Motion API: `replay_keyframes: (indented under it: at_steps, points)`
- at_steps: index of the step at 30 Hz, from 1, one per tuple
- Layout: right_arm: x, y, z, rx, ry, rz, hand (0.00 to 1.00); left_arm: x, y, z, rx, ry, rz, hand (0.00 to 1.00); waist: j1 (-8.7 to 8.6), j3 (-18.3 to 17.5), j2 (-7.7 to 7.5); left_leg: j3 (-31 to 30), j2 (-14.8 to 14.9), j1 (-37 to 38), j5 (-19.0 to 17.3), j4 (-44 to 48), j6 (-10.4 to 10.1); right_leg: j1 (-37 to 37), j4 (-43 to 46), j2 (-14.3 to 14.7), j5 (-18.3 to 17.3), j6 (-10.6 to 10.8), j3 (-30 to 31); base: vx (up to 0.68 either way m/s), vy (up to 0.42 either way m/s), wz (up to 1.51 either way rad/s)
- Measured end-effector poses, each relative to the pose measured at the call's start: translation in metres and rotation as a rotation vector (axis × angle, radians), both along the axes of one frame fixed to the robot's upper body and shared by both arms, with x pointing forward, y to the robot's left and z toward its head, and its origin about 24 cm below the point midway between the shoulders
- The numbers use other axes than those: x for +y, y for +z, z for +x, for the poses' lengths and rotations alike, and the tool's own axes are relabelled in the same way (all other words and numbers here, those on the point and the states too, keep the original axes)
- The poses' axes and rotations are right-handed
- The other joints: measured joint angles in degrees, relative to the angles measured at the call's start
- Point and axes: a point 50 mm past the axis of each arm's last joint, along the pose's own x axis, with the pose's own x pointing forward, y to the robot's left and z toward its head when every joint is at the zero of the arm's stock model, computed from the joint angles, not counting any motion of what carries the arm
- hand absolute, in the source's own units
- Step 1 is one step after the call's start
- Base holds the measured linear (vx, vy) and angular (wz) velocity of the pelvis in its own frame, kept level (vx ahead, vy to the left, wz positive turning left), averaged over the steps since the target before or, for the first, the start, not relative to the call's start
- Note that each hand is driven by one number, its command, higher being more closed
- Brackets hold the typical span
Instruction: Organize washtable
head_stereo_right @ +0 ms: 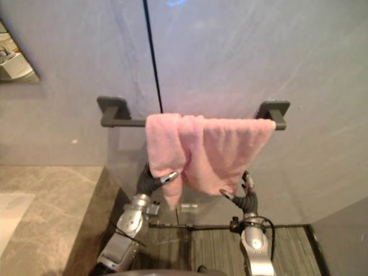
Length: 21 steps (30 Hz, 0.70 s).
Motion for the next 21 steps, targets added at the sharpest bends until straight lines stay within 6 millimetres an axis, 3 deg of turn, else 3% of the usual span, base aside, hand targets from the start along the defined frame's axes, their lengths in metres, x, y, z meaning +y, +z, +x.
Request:
replay_keyframes:
  at_steps: [8, 13, 19, 21]
  points:
    - [0.002, -0.006, -0.005, 0.023, -0.020, 0.022, 0.00, 0.017, -0.031, -0.016, 0.137, 0.045, 0.028, 0.00, 0.19, -0.1, 0.13, -0.4, 0.0, 0.4, 0.3, -0.8, -0.2, 0.3, 0.0, 0.0, 0.0, 0.0, -0.5, -0.01, -0.001, 0.01]
    - [-0.007, -0.019, -0.022, 0.085, -0.109, 0.047, 0.00, 0.038, -0.052, -0.029, 0.243, 0.108, 0.065, 0.00, 0.18, -0.1, 0.23, -0.5, 0.1, 1.1, 0.4, -0.8, -0.2, 1.0, 0.0, 0.0, -0.1, -0.1, -0.7, -0.03, -0.002, 0.02]
    - [-0.032, -0.015, -0.042, 0.083, -0.257, 0.010, 0.00, 0.070, -0.057, -0.037, 0.274, 0.246, 0.076, 0.00, 0.37, -0.1, 0.45, -0.5, 0.1, 1.7, 0.3, -0.7, -0.2, 0.9, 2.1, -0.1, -1.8, 0.0, -0.7, -0.04, -0.004, 0.02]
    - [-0.046, 0.003, -0.046, 0.010, -0.327, -0.024, 0.00, 0.087, -0.043, -0.039, 0.220, 0.336, 0.075, 0.00, 0.44, -0.2, 0.46, -0.2, 0.2, 1.9, 0.2, -0.5, -0.1, -0.2, 4.8, -0.3, -3.3, 0.0, -0.6, -0.02, -0.003, 0.00]
